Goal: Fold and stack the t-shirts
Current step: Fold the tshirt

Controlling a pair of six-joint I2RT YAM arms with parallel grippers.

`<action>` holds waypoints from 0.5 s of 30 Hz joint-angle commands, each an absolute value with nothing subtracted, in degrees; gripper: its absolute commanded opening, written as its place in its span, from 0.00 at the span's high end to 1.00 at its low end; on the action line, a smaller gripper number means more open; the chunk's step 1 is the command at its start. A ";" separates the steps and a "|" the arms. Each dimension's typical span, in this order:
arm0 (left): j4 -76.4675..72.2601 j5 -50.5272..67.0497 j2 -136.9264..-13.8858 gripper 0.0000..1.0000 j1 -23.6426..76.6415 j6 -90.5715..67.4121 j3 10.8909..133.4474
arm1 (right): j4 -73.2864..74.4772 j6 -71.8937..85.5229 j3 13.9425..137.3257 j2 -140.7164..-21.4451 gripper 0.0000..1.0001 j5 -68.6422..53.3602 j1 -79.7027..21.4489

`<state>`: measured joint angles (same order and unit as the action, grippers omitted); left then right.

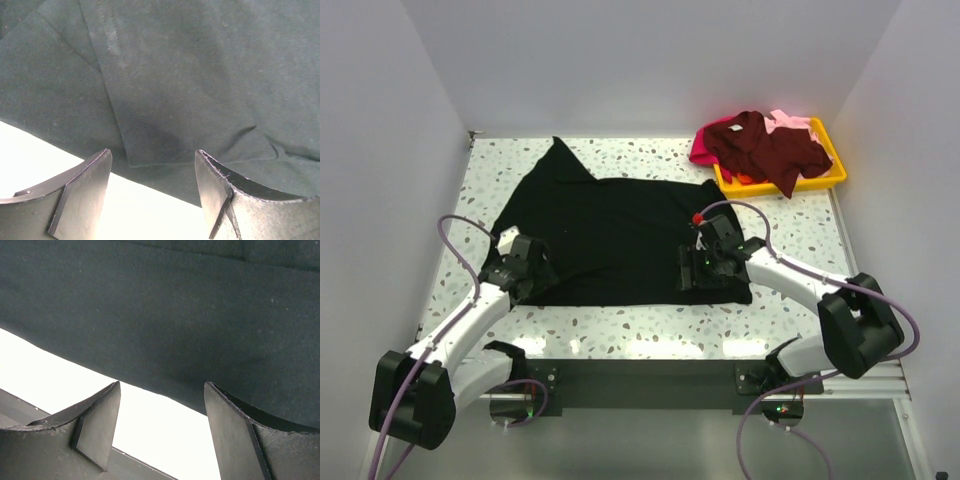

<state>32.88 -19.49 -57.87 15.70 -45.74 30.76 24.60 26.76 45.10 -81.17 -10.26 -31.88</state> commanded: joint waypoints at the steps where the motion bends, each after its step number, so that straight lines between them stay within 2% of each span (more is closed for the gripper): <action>1: 33.40 -21.62 -57.13 0.28 16.08 -47.90 30.06 | 22.41 27.07 44.04 -78.49 0.29 -11.60 -32.08; 7: 32.08 -21.01 -58.80 0.29 16.08 -48.16 28.74 | 22.50 26.98 43.16 -78.14 0.29 -11.60 -32.08; 15: 30.24 -20.30 -59.59 0.41 16.08 -47.46 27.60 | 23.20 26.72 43.77 -77.96 0.28 -10.99 -32.08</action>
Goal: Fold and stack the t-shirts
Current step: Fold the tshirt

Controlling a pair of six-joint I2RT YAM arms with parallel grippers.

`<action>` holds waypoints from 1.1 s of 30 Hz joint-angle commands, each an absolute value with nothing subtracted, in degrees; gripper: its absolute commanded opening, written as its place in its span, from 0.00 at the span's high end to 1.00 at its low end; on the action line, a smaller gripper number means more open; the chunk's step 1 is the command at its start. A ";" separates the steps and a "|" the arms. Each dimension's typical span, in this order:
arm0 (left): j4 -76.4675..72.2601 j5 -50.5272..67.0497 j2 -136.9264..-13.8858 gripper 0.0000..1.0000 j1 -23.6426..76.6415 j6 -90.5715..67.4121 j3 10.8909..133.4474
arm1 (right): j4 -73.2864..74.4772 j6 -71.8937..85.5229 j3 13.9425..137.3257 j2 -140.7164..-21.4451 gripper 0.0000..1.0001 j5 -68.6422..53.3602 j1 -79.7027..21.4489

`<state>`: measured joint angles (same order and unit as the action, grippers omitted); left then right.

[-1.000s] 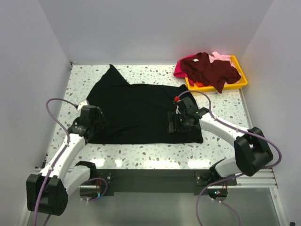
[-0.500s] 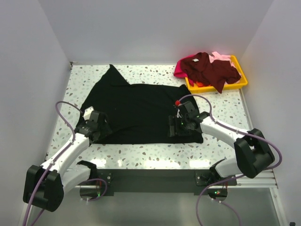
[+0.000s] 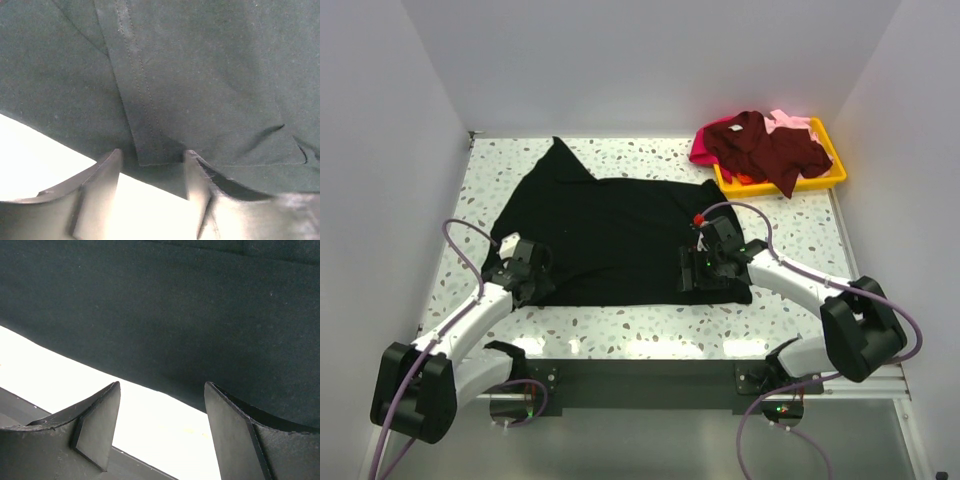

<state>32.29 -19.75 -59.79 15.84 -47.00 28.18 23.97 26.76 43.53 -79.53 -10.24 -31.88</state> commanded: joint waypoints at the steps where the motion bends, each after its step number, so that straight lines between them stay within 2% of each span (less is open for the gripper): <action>1: 30.06 -20.22 -59.33 0.46 16.08 -47.37 27.60 | 23.20 26.72 43.68 -78.13 0.28 -10.99 -32.08; 12: 28.92 -20.30 -60.38 0.77 16.08 -46.32 28.30 | 23.64 26.63 43.33 -77.70 0.28 -10.46 -31.99; 13: 28.74 -20.30 -60.38 0.84 16.08 -46.23 28.65 | 23.73 26.72 43.24 -77.52 0.28 -10.28 -32.08; 17: 28.39 -19.95 -60.73 1.00 16.17 -45.62 30.32 | 23.91 26.63 42.98 -77.34 0.28 -10.02 -31.99; 24: 25.75 -17.93 -64.33 1.00 16.08 -41.93 35.49 | 24.26 26.89 42.54 -76.20 0.28 -9.41 -31.99; 33: 22.24 -16.00 -75.84 1.00 16.08 -34.46 46.74 | 24.61 27.07 42.54 -76.64 0.28 -8.62 -31.99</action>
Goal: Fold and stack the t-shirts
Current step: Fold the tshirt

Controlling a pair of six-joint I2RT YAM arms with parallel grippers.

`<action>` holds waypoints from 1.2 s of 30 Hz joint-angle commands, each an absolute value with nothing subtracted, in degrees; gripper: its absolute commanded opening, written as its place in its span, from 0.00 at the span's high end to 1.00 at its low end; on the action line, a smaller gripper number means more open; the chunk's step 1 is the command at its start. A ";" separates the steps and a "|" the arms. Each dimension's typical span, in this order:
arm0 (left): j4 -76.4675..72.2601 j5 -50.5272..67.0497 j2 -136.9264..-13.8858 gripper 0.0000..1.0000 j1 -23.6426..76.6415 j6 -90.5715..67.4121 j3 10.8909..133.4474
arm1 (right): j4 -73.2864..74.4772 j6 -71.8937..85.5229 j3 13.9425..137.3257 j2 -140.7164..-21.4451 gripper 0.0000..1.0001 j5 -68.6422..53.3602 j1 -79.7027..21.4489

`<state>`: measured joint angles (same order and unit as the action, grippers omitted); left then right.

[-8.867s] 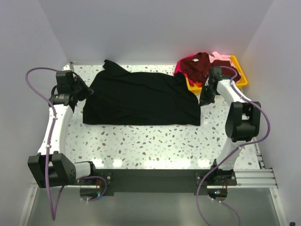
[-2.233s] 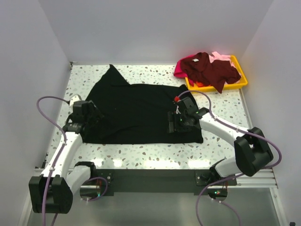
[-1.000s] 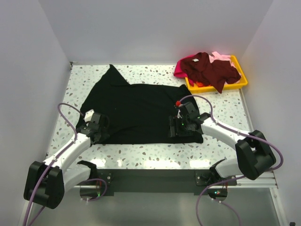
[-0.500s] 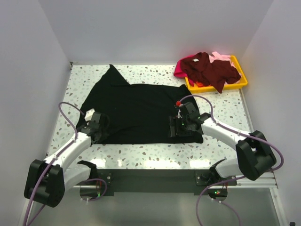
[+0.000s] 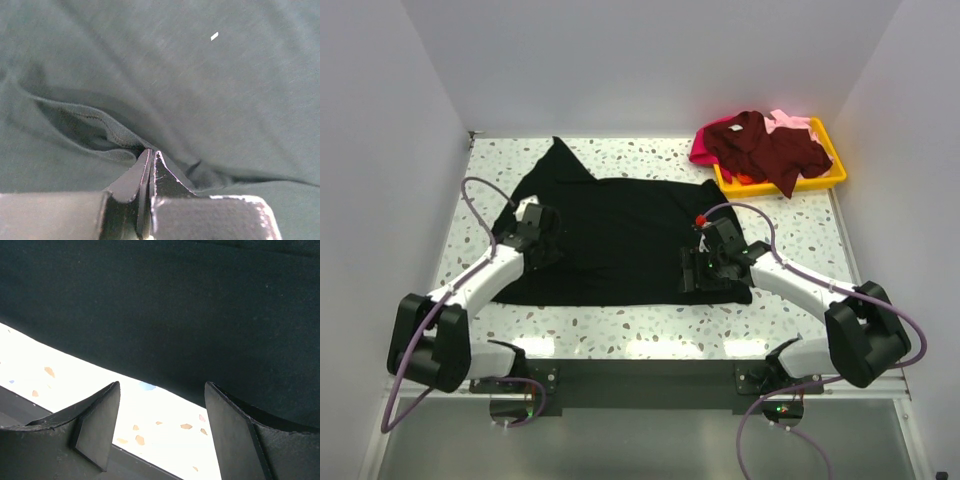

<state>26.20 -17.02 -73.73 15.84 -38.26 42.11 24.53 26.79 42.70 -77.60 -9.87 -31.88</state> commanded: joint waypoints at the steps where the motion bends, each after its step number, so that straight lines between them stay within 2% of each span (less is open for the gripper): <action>1: 21.45 -15.74 -77.68 1.00 16.08 -33.67 47.54 | 24.61 26.98 42.54 -76.73 0.28 -8.61 -31.99; 12: 18.81 -14.85 -93.24 1.00 19.42 -28.83 61.87 | 25.05 26.72 42.80 -77.70 0.28 -7.91 -31.99; 36: 16.08 -12.13 -106.34 1.00 23.11 -18.55 74.00 | 25.40 26.72 43.42 -79.19 0.27 -7.38 -31.99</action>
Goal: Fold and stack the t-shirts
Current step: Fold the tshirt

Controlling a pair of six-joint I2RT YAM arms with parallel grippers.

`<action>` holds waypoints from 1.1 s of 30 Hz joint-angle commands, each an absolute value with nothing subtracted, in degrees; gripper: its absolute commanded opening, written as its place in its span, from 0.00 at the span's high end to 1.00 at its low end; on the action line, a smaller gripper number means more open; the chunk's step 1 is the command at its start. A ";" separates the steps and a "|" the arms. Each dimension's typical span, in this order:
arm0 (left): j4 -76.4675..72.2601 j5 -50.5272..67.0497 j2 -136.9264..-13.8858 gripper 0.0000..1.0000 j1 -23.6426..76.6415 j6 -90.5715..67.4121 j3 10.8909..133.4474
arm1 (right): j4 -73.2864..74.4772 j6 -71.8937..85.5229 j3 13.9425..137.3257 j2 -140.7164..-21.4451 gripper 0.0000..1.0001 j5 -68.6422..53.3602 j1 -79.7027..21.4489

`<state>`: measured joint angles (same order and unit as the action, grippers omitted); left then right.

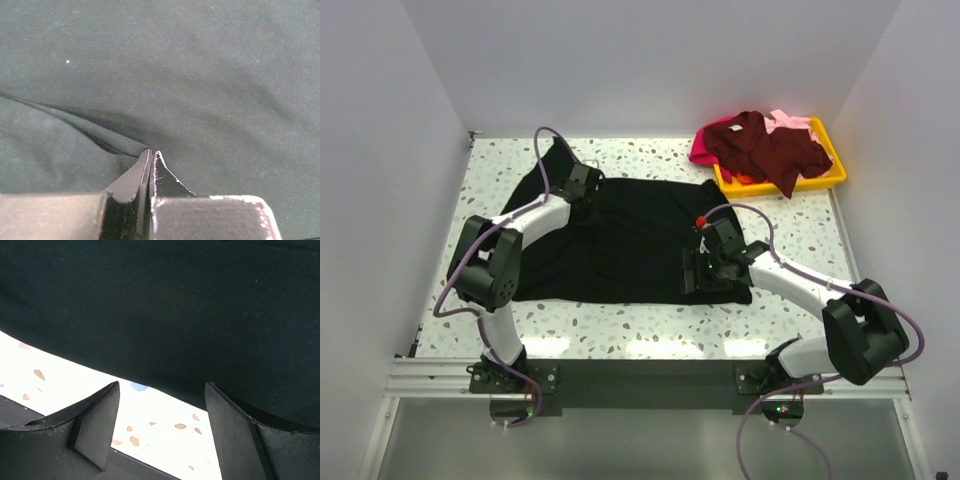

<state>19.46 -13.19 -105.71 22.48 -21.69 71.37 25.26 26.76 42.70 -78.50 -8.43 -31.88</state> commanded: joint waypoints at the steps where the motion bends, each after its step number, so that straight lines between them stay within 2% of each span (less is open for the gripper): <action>1: 16.08 -12.30 -106.52 1.00 23.38 -18.46 74.09 | 25.40 26.72 43.50 -79.28 0.27 -7.38 -31.99; 4: 17.49 -13.44 -107.22 1.00 23.38 -18.63 74.71 | 25.23 26.63 43.51 -79.63 0.27 -7.47 -31.99; 5: 18.10 -14.06 -107.05 0.96 23.38 -18.72 74.97 | 25.05 26.63 43.59 -79.98 0.27 -7.47 -32.08; 8: 18.72 -15.38 -106.35 0.68 23.38 -18.81 75.06 | 24.96 26.63 43.68 -80.24 0.27 -7.56 -31.99; 9: 18.81 -15.90 -105.30 0.43 23.38 -18.90 74.88 | 25.05 26.63 43.77 -80.42 0.27 -7.56 -31.99; 10: 18.90 -16.43 -104.51 0.32 23.47 -19.07 74.80 | 25.05 26.63 44.12 -80.33 0.27 -7.30 -31.99; 11: 18.98 -17.57 -103.81 0.17 23.38 -19.25 74.45 | 25.14 26.63 44.21 -80.16 0.27 -7.03 -31.99; 14: 19.51 -20.02 -100.38 0.00 23.29 -19.86 74.10 | 25.49 26.54 45.44 -79.45 0.27 -5.89 -31.99; 21: 18.64 -22.77 -92.64 0.00 20.48 -24.68 66.90 | 27.33 23.56 49.57 -80.07 0.25 -4.57 -26.91; 27: 13.81 -17.32 -90.79 0.00 14.25 -27.77 57.23 | 26.63 20.48 51.41 -82.00 0.22 -5.37 -20.14; 33: 9.50 -13.98 -92.10 0.00 10.47 -29.79 51.51 | 23.21 19.69 51.94 -88.05 0.20 -3.61 -18.54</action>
